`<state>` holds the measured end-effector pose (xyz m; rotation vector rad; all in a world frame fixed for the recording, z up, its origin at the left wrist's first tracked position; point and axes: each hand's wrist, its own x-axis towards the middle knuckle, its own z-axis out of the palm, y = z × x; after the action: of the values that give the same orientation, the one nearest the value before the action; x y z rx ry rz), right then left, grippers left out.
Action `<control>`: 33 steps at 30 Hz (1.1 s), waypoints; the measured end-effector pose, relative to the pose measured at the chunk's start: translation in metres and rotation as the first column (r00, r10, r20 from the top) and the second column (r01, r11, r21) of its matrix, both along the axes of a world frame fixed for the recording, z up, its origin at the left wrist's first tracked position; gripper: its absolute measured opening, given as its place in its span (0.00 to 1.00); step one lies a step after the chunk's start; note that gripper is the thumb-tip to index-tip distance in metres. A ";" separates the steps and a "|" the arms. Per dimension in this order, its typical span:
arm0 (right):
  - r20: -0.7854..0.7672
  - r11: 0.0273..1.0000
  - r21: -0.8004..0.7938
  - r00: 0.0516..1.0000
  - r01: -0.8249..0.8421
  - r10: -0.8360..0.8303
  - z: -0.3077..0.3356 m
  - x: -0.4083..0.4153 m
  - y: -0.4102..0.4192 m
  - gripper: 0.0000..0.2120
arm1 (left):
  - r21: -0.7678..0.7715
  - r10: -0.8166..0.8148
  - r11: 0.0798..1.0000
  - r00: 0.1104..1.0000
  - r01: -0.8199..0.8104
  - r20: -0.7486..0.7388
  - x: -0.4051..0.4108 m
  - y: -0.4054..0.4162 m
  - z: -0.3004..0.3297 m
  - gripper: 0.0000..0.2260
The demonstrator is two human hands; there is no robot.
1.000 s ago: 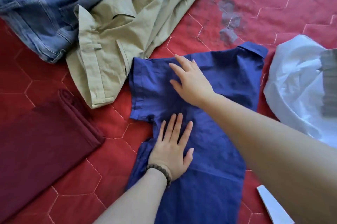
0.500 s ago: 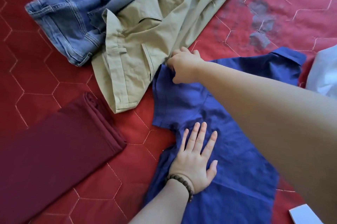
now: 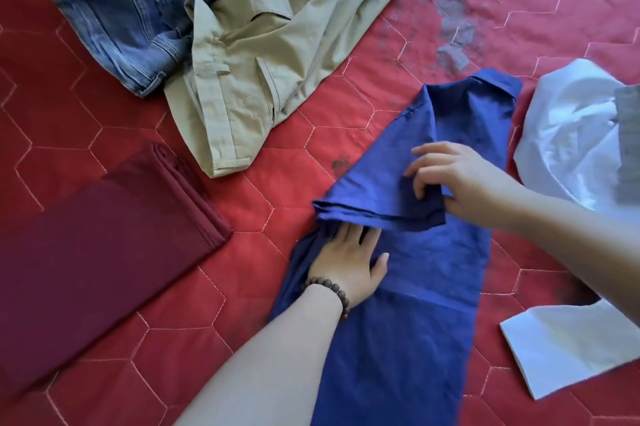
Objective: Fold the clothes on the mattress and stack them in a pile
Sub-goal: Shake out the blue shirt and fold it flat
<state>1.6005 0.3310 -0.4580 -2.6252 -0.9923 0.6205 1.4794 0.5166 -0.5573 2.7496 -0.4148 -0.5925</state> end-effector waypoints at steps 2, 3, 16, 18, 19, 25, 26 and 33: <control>-0.012 0.979 -0.179 0.995 0.100 -0.104 -0.016 -0.018 -0.024 0.12 | -0.041 0.055 0.998 0.998 -0.056 -0.032 -0.002 -0.001 0.007 0.17; -0.007 0.966 -0.223 0.990 0.133 -0.138 -0.023 -0.025 -0.031 0.13 | -0.029 0.039 0.999 0.999 -0.039 -0.004 -0.003 0.000 0.009 0.16; -0.092 0.390 -0.229 0.379 0.892 -0.921 -0.048 -0.044 0.008 0.24 | -0.080 0.210 0.978 0.921 -0.194 0.328 0.000 0.037 0.033 0.37; -0.116 0.394 -0.229 0.376 0.890 -0.919 -0.053 -0.040 0.008 0.16 | -0.009 0.164 0.986 0.960 -0.166 0.229 0.015 0.037 0.028 0.42; -0.119 0.405 -0.201 0.388 0.892 -0.914 -0.055 -0.038 0.006 0.13 | 0.003 0.138 0.990 0.973 -0.141 0.185 0.020 0.037 0.024 0.43; -0.151 0.429 -0.027 0.421 0.903 -0.894 -0.062 -0.034 -0.009 0.09 | -0.197 0.117 0.977 0.973 -0.077 0.199 0.033 0.042 0.018 0.30; -0.146 0.437 -0.040 0.428 0.899 -0.892 -0.064 -0.035 -0.013 0.09 | -0.222 0.135 0.971 0.966 -0.085 0.222 0.033 0.045 0.018 0.30; -0.215 0.432 0.021 0.426 0.901 -0.879 -0.070 -0.024 -0.015 0.08 | -0.046 -0.196 0.976 0.945 0.215 0.263 0.024 0.045 0.018 0.34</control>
<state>1.5762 0.3157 -0.5280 -2.4127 0.4945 0.4347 1.5033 0.5620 -0.5394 2.7380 -0.7761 -0.2576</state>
